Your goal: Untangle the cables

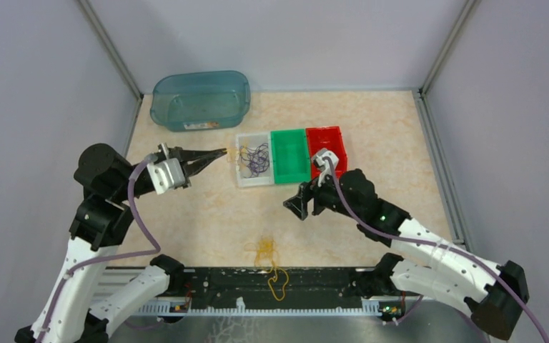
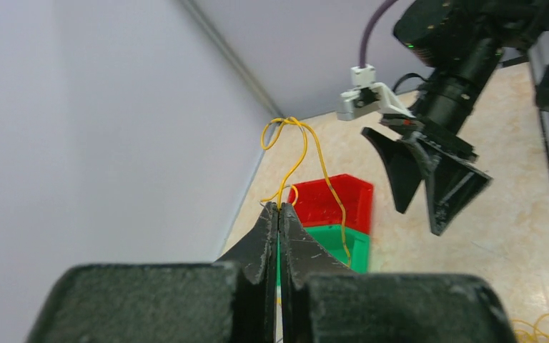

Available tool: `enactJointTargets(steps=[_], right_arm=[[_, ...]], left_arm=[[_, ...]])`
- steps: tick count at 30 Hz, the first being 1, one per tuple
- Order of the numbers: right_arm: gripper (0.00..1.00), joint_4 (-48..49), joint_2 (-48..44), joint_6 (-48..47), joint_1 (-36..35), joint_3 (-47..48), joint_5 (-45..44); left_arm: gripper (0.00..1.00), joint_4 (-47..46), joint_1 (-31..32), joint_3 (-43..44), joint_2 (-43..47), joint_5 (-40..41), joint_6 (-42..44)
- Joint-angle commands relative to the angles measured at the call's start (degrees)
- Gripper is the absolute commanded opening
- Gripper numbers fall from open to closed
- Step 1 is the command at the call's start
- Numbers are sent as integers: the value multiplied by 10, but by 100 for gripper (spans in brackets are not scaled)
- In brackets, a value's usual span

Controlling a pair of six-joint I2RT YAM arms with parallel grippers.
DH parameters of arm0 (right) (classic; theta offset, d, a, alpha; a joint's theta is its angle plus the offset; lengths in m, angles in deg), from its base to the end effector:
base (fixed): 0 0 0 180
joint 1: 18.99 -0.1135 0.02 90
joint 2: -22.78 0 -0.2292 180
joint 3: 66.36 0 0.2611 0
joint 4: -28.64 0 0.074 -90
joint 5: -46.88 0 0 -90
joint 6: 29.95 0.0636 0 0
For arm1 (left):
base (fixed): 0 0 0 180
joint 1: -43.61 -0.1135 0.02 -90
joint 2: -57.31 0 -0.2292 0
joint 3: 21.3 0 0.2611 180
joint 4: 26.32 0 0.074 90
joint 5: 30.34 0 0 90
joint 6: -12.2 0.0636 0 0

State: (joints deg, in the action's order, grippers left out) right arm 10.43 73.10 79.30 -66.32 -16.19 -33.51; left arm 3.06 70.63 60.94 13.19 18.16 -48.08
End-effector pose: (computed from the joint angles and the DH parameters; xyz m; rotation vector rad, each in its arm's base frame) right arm 0.1715 0.2017 0.2462 -0.6022 1.9086 0.9318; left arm 0.1422 -0.1198 0.4527 1.1648 0.9037 -0.4738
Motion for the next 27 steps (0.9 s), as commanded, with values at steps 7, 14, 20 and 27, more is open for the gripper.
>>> enactJointTargets(steps=[7, 14, 20, 27], right_arm=[[72, -13, -108, -7, 6, 2, -122], [62, 8, -137, -16, 6, -3, -154], [60, 12, -134, -21, 6, 8, -154], [64, 32, -131, -33, 6, 21, -101]], left_arm=[[0, 21, 3, 39, -39, -191, 24], [7, 21, 4, 47, -84, -272, 33], [8, 22, 8, 58, -124, -277, 51], [8, 24, 31, 71, -154, -270, 62]])
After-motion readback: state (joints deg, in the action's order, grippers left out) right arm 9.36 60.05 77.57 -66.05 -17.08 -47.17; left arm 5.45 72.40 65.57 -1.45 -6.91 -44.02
